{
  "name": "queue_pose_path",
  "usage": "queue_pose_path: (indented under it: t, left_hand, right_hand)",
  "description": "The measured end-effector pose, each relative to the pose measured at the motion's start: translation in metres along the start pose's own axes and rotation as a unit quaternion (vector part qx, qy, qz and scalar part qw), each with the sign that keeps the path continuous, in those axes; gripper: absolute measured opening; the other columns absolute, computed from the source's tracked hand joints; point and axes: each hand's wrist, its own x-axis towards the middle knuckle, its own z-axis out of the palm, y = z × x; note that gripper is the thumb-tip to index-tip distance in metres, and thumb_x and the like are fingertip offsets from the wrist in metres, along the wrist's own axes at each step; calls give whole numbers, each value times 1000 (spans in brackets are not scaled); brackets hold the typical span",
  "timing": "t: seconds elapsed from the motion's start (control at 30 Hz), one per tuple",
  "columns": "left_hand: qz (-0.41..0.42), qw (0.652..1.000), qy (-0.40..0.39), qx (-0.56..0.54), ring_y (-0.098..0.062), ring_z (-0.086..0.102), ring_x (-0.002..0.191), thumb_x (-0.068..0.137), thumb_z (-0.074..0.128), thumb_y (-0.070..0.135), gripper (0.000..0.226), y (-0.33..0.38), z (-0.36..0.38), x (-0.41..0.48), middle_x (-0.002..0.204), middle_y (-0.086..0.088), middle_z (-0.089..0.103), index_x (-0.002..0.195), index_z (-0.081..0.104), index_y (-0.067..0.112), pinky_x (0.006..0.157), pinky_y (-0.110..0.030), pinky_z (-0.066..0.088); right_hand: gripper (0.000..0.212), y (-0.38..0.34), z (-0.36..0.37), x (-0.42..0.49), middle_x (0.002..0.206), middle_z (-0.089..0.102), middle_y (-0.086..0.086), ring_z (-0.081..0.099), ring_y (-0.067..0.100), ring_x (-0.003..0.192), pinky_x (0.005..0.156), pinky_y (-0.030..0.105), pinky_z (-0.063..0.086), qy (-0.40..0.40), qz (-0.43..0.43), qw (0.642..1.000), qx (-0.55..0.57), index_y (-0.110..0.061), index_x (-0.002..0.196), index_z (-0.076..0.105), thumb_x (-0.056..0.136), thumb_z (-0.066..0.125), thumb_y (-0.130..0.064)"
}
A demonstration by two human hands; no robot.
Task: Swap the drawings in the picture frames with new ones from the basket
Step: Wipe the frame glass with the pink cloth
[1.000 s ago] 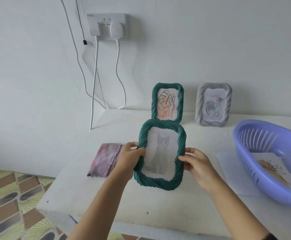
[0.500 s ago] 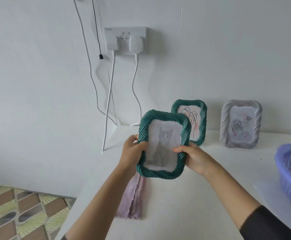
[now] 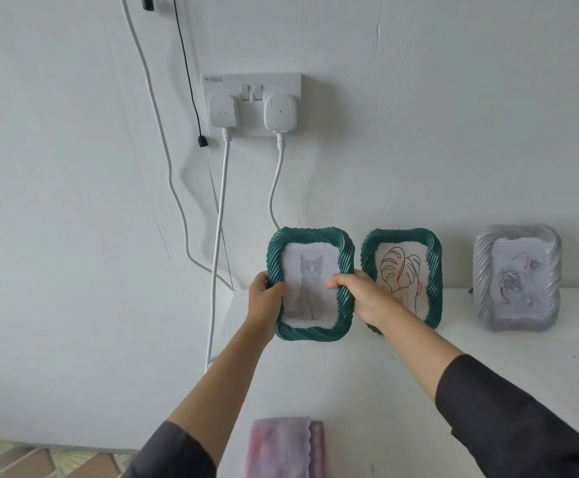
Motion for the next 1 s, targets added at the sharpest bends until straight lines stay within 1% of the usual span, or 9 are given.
queue_pose_path:
  t: [0.17,0.27,0.43,0.6,0.7,0.83,0.93,1.0]
  left_hand:
    - [-3,1000,6,-7,-17,41,60,81,42,-10,20,-11,1,26,71,-6,44,77,44,10,48,-24,35]
    - [-7,1000,14,-13,-17,40,59,81,42,-11,22,-18,1,34,70,-5,44,77,45,10,49,-24,35]
    - [-8,999,24,-23,-18,42,63,82,42,-10,23,-24,1,43,74,-7,47,81,47,12,52,-26,37]
    - [1,999,21,-27,-16,45,64,83,42,-9,20,-25,1,42,75,-5,49,95,49,7,53,-24,39]
    - [2,999,19,-28,-21,48,71,82,45,-9,23,-29,-1,42,80,-7,52,92,52,10,57,-28,42]
    - [-7,1000,19,-21,-20,55,75,81,51,-8,34,-32,-8,40,93,-10,58,109,50,11,59,-25,48]
    - [-7,1000,8,-26,-19,59,76,81,55,-8,42,-34,-14,36,104,-14,61,119,49,8,57,-23,50]
    - [2,1000,6,-29,-17,60,74,81,54,-9,45,-37,-17,34,101,-11,63,122,49,8,53,-19,51]
  right_hand:
    - [29,5,3,23,61,41,1,37,13,55,55,23,30,8,19,1000,8,-14,60,44,81,52,4]
    - [28,12,3,32,61,39,1,36,13,56,55,24,29,4,26,1000,6,-14,61,42,80,53,3]
    - [27,15,5,45,63,37,1,35,14,57,56,24,28,-6,28,1000,4,-14,63,40,81,53,2]
    - [26,21,5,53,65,37,1,35,14,59,58,24,28,-8,23,1000,11,-14,64,42,81,54,1]
    - [26,27,3,54,65,37,0,36,13,61,59,24,27,-14,27,1000,4,-15,63,43,80,56,-1]
    - [29,37,2,54,65,41,-1,40,12,64,61,23,30,-15,24,999,26,-16,61,43,80,57,2]
    - [28,44,1,52,70,46,1,45,13,72,68,24,33,-17,11,999,33,-15,63,46,79,59,4]
    - [19,48,1,48,81,50,6,49,18,83,78,27,36,-30,-2,999,32,-12,75,51,77,62,3]
